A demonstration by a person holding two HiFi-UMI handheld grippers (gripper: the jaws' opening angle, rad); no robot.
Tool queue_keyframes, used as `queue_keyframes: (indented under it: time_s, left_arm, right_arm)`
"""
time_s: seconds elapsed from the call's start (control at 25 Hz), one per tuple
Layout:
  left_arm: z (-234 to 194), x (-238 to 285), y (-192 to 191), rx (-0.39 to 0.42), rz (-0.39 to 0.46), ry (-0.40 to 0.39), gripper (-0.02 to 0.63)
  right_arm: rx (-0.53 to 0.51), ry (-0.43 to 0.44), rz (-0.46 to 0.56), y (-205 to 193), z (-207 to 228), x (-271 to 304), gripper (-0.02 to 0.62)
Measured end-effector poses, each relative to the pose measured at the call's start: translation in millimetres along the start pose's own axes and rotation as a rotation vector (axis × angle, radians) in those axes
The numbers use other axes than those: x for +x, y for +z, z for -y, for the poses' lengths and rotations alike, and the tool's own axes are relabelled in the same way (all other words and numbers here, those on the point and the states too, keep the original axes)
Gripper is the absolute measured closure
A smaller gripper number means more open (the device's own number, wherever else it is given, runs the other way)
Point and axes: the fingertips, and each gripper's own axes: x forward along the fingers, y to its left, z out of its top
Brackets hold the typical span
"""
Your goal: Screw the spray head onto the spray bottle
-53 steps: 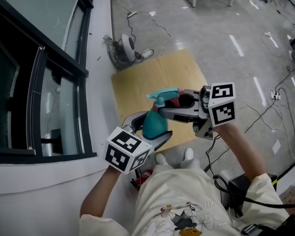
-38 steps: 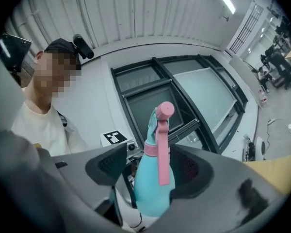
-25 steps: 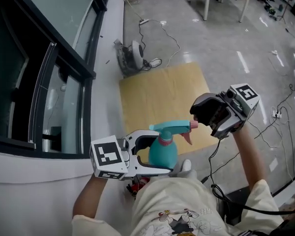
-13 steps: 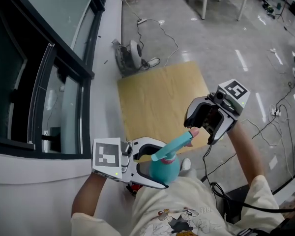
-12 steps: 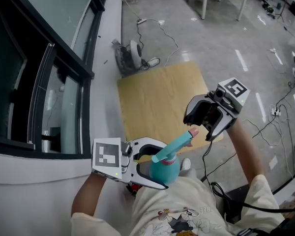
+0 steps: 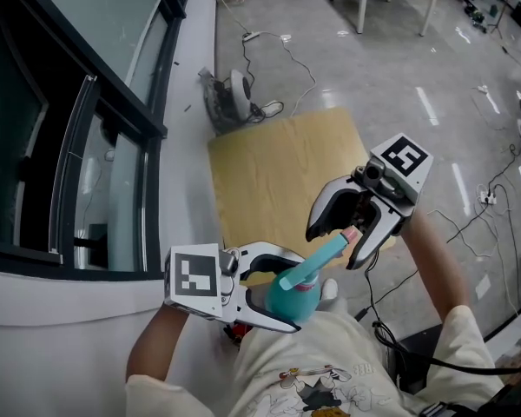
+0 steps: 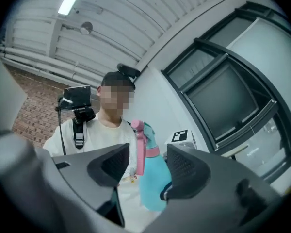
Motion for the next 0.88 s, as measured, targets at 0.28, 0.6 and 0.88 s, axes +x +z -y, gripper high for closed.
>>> queue_keyframes:
  time_s: [0.28, 0.6, 0.88]
  left_arm:
    - [-8, 2, -10, -0.025, -0.043, 0.025, 0.212]
    - [-24, -10, -13, -0.133, -0.013, 0.116, 0.212]
    - [-59, -18, -37, -0.242, -0.072, 0.372, 0.212]
  right_arm:
    - [0.005, -0.057, -0.227, -28, 15, 27, 0.379]
    - [-0.016, -0.220, -0.229, -24, 37, 17, 0.462]
    - [0.089, -0.490, -0.174, -40, 64, -8, 0.463]
